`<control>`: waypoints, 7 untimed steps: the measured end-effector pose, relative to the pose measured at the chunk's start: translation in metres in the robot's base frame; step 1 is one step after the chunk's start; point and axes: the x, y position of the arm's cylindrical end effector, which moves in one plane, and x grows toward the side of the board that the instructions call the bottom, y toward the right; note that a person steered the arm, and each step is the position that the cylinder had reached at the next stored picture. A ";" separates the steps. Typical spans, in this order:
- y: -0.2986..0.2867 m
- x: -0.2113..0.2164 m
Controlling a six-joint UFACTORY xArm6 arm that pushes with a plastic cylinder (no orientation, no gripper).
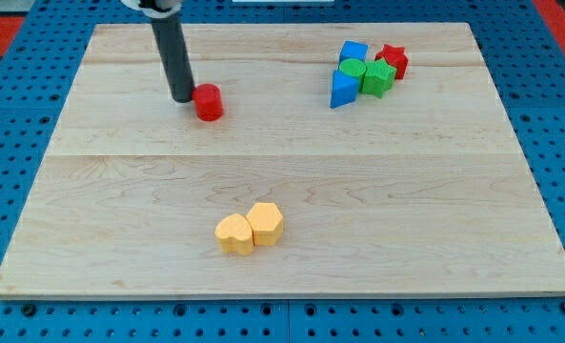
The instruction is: Push red circle towards group of blocks
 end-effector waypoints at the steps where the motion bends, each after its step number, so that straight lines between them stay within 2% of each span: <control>1: 0.030 0.019; 4: 0.118 0.076; 5: 0.136 0.077; 7: 0.083 0.044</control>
